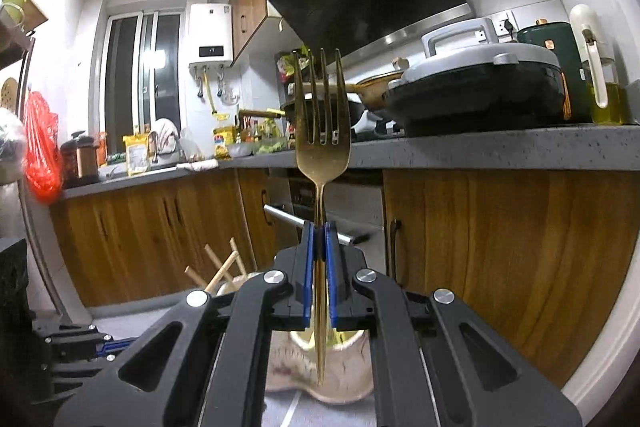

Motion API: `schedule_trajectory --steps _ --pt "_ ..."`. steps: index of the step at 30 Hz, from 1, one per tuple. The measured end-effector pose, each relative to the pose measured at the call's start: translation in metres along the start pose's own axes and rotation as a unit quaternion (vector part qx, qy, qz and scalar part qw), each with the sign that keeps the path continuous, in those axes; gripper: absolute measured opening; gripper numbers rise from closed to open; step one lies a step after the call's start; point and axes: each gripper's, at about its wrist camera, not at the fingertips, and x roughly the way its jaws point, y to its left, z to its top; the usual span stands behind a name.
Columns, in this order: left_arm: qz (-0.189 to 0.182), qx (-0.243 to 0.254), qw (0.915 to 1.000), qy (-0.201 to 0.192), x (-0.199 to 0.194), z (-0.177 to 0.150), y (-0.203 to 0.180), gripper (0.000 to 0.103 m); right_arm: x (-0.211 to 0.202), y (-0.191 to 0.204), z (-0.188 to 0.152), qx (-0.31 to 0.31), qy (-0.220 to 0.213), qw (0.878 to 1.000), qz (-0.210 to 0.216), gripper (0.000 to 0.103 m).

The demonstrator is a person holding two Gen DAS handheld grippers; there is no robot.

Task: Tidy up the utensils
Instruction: 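Lift the chopstick with the left tool while the right tool carries the gold fork to the holder, then lower the chopstick into the tall pot while the right tool lowers the fork into the short pot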

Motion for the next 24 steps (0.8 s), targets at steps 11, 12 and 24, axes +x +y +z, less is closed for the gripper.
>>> schedule_trajectory --steps 11,12,24 --pt "-0.03 -0.049 0.994 -0.093 0.041 0.055 0.026 0.005 0.049 -0.024 0.003 0.048 -0.003 0.999 0.006 0.006" --pt "-0.028 -0.05 0.9932 -0.101 0.043 0.058 0.026 0.005 0.053 -0.023 0.003 0.046 -0.003 0.999 0.002 0.006" --pt "-0.011 -0.03 0.9903 -0.135 0.099 0.065 0.028 0.005 0.089 -0.045 -0.025 0.082 0.016 0.996 -0.017 0.006"
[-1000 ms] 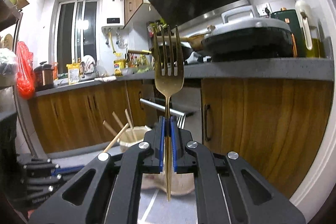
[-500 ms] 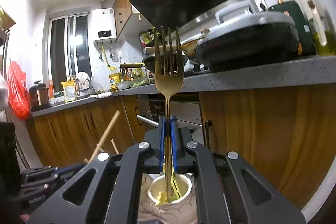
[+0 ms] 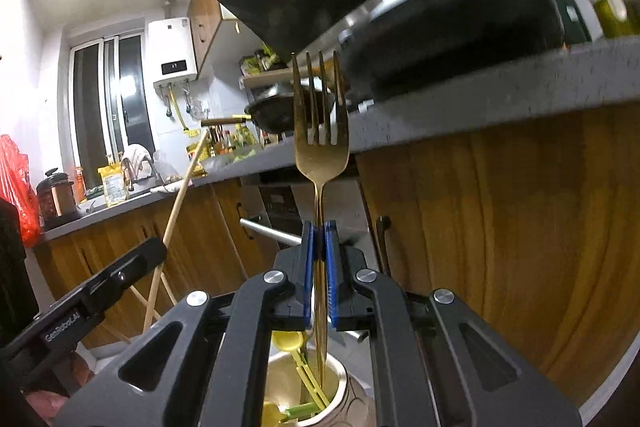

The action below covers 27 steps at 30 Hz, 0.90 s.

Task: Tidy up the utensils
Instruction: 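Lower the chopstick into the tall pot while the right tool lowers the fork into the short pot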

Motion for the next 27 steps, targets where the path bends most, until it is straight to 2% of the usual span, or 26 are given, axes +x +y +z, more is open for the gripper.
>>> schedule_trajectory --steps 6,14,20,27 --pt "0.006 0.004 0.9999 0.008 0.008 -0.011 0.005 0.005 0.005 0.001 -0.006 -0.001 0.01 1.0 0.005 0.006" --pt "0.003 0.015 0.9998 0.009 -0.004 -0.023 0.006 0.005 0.006 0.007 -0.01 -0.021 0.014 1.0 0.012 0.006" --pt "-0.012 -0.021 0.9997 0.009 0.004 -0.021 0.015 0.005 0.007 0.006 -0.011 -0.015 0.015 1.0 0.012 0.006" --pt "-0.006 -0.025 0.9997 0.007 0.018 -0.02 0.014 0.005 0.007 0.004 -0.011 -0.013 0.015 1.0 0.016 0.006"
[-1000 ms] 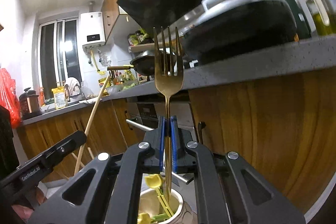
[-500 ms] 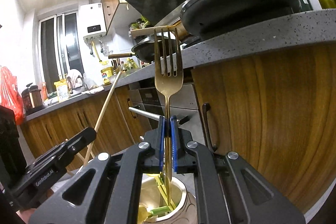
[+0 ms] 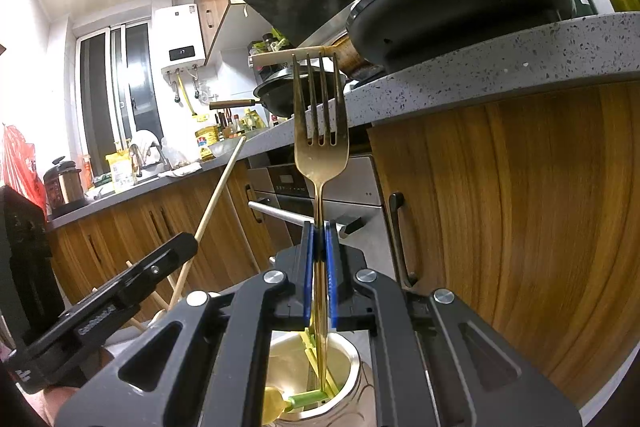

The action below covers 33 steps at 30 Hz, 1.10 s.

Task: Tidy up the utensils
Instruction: 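Lower the chopstick into the tall pot while the right tool lowers the fork into the short pot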

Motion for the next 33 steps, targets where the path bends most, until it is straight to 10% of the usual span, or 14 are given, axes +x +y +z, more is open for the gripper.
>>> schedule_trajectory --steps 33 --pt "0.006 0.054 0.9982 0.025 -0.025 -0.013 -0.009 0.015 0.017 0.001 -0.01 -0.024 0.056 0.998 0.006 0.006"
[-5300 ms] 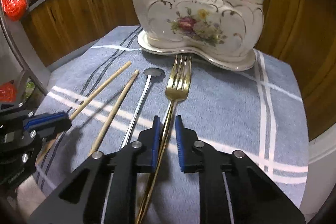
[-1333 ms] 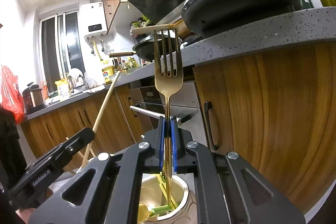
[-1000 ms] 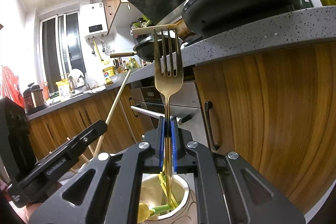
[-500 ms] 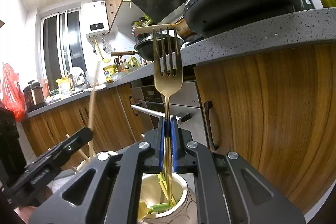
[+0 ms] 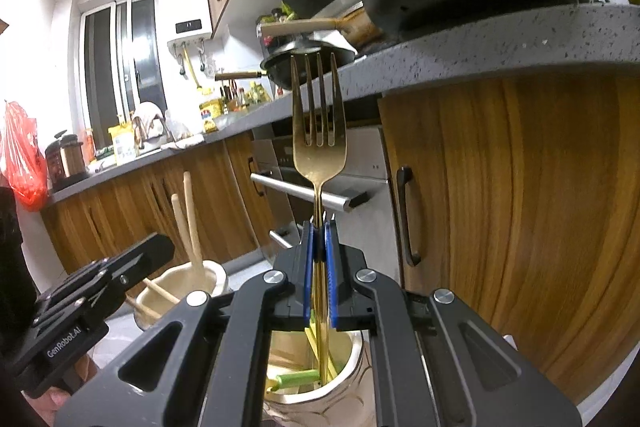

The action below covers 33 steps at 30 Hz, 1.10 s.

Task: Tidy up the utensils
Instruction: 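Lower the chopstick into the tall pot while the right tool lowers the fork into the short pot, then withdraw both open tools from the holder back over the cloth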

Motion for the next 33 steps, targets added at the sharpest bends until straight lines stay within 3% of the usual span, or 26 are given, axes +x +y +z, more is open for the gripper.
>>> schedule_trajectory --steps 4,9,12,19,25,33 --pt "0.009 0.014 0.9999 -0.004 -0.001 0.0 -0.004 0.016 0.005 -0.001 -0.005 0.0 0.021 1.0 -0.003 0.006" --pt "0.015 0.014 0.9997 -0.012 -0.005 0.003 -0.004 0.033 0.016 -0.001 -0.012 -0.001 0.055 0.998 -0.011 0.006" --pt "0.021 0.016 0.9996 -0.011 -0.005 0.004 -0.004 0.036 0.02 -0.001 -0.015 -0.001 0.068 0.998 -0.018 0.006" --pt "0.027 0.012 0.9995 -0.008 -0.004 0.005 -0.002 0.042 0.019 -0.003 -0.014 -0.001 0.068 0.997 -0.026 0.008" --pt "0.036 0.009 0.9993 -0.007 -0.01 0.013 -0.003 0.045 0.005 -0.009 -0.007 0.018 0.048 0.998 -0.027 0.033" --pt "0.068 0.014 0.9973 -0.023 -0.051 0.025 -0.009 0.076 -0.038 -0.007 -0.001 0.035 0.033 0.998 -0.04 0.089"
